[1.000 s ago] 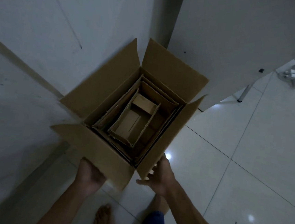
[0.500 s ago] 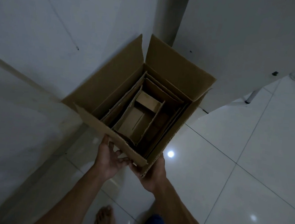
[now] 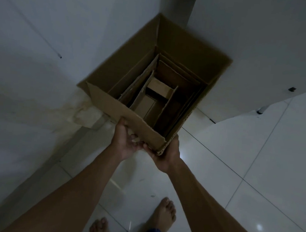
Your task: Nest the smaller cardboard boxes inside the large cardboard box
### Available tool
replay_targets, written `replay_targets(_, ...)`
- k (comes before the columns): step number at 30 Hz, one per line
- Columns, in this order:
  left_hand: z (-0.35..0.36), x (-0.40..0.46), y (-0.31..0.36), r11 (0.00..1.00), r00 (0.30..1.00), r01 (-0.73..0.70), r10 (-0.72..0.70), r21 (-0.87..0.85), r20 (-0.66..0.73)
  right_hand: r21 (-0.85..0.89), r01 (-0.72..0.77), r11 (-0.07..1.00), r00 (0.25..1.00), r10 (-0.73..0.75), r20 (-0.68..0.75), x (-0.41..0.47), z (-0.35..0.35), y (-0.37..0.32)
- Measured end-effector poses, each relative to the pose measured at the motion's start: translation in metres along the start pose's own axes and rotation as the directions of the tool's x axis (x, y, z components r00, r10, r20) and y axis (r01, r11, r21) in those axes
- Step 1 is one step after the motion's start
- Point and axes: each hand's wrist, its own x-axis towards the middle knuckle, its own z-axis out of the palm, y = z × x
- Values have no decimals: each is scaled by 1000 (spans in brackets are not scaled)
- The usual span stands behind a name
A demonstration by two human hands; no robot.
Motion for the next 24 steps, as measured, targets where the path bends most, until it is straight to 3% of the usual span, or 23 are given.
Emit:
replay_targets(11, 21, 11, 8, 997, 999, -20, 17, 75, 41, -74, -9, 997, 1000, 10, 17, 9, -4, -24)
replay_targets(16, 19, -15, -4, 974, 998, -36, 47, 224, -46, -364, -62, 930, 993, 20, -118, -10, -10, -26)
replay_targets(20, 33, -48, -17, 804, 985, -41, 131, 594, -109, -568, -4, 823, 971, -132, -198, -47, 4, -34)
replay_targets(24, 64, -115, -5, 498, 983, -27, 169, 867, -67, -683, 170, 710, 920, -362, -148, -102, 31, -51)
